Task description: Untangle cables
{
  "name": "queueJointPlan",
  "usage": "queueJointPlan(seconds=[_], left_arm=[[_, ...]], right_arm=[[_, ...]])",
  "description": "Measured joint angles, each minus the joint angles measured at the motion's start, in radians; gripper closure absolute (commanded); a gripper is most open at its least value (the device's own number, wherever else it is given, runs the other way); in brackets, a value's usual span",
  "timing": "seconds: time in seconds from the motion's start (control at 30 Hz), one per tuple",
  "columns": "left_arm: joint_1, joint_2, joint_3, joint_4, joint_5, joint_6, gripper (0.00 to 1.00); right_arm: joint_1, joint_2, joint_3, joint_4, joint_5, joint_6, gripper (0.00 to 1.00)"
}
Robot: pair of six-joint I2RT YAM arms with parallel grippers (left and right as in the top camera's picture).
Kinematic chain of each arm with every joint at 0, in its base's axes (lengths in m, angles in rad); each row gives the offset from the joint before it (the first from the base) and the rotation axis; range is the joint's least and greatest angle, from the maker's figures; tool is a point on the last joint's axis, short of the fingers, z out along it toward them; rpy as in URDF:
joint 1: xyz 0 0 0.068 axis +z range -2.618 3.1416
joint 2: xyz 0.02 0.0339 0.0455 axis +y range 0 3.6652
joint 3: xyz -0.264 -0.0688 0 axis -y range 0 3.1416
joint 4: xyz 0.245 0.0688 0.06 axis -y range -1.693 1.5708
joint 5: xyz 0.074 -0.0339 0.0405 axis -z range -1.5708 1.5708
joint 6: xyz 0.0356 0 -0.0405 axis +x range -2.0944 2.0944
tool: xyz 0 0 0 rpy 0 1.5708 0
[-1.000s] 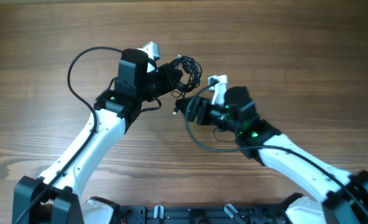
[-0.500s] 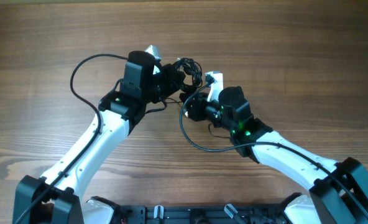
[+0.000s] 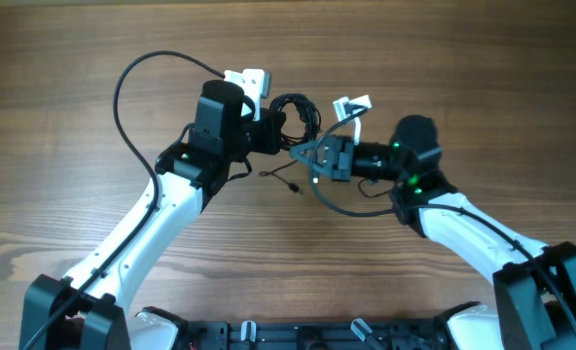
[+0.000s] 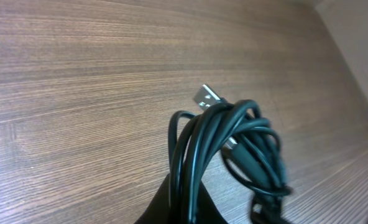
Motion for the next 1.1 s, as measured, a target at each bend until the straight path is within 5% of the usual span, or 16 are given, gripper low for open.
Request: queueJointPlan(seconds=[0.17, 0.43, 0.53, 0.63, 0.67, 0.7, 0.83, 1.1], left_arm=[[-0.001, 0.0, 0.002, -0.045, 0.036, 0.049, 0.96], [-0.001, 0.0, 0.004, -0.082, 0.176, 0.064, 0.96], [-0.001, 0.0, 0.013, -0.126, 0.21, 0.123, 0.96], [0.0, 0.0, 0.013, -0.156, 0.21, 0.154, 0.96], [0.0, 0.0, 0.011, -0.161, 0.209, 0.159, 0.96], [0.003, 0.0, 0.011, -0.158, 0.208, 0.157, 0.96], [0.049, 0.0, 0.01, -0.137, 0.111, 0.019, 0.96], [0.155, 0.0, 0.009, -0.119, 0.054, -0.189, 0.96]], right_arm=[[-0.093, 0.001, 0.0, 0.013, -0.028, 0.04, 0.96], [-0.109, 0.001, 0.0, -0.002, 0.254, 0.212, 0.94], [-0.101, 0.001, 0.0, -0.005, 0.39, 0.319, 0.79], [-0.106, 0.001, 0.0, -0.008, 0.534, 0.326, 0.4], [-0.111, 0.001, 0.0, -0.028, 0.562, 0.291, 0.09], [-0.116, 0.001, 0.002, -0.074, 0.578, 0.229, 0.0], [-0.121, 0.001, 0.007, -0.313, 0.589, -0.047, 0.0], [-0.094, 0.001, 0.007, -0.46, 0.402, -0.449, 0.0]])
